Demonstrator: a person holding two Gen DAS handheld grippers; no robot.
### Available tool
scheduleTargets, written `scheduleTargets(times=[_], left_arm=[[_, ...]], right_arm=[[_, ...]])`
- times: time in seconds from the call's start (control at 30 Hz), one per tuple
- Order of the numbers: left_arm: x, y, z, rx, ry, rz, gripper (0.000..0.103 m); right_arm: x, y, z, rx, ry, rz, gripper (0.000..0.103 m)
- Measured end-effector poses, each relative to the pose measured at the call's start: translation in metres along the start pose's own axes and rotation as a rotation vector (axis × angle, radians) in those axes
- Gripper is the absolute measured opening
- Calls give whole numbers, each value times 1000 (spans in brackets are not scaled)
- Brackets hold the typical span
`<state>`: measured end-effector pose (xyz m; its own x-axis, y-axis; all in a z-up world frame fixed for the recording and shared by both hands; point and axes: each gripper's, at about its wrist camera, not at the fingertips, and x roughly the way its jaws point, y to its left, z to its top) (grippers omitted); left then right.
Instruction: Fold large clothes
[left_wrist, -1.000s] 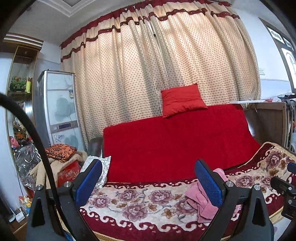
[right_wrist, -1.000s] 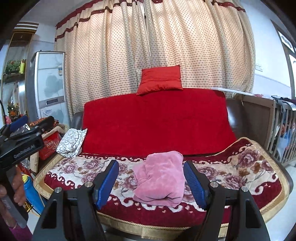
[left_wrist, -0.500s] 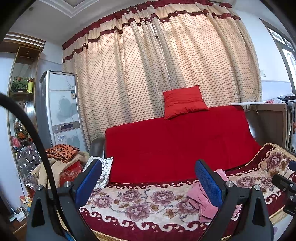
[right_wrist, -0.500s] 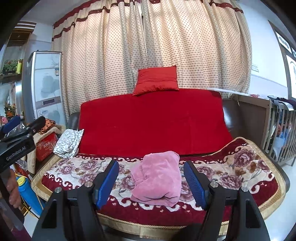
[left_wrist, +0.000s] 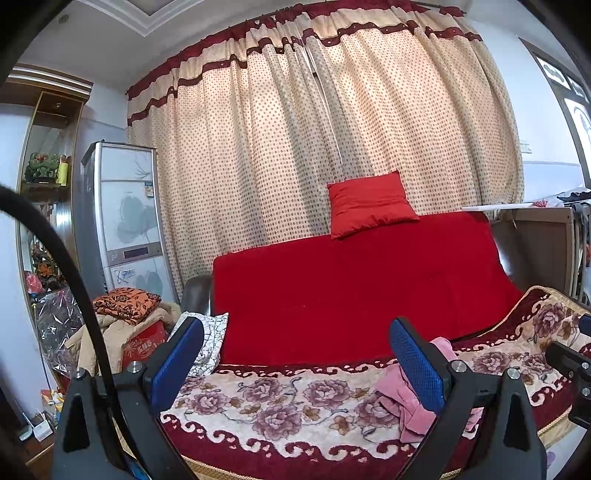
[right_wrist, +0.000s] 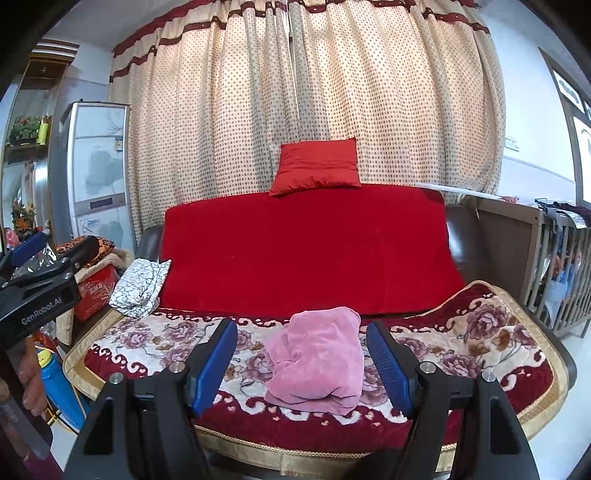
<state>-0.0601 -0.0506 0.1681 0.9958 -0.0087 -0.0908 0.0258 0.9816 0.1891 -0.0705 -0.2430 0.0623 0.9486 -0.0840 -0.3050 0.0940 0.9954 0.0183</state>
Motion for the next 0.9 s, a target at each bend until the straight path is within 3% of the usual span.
scheduleTargets(times=[0.9], left_arm=[[11,0,-6,14,43,1,100]], right_arm=[[4,4,-1,10,25,1,76]])
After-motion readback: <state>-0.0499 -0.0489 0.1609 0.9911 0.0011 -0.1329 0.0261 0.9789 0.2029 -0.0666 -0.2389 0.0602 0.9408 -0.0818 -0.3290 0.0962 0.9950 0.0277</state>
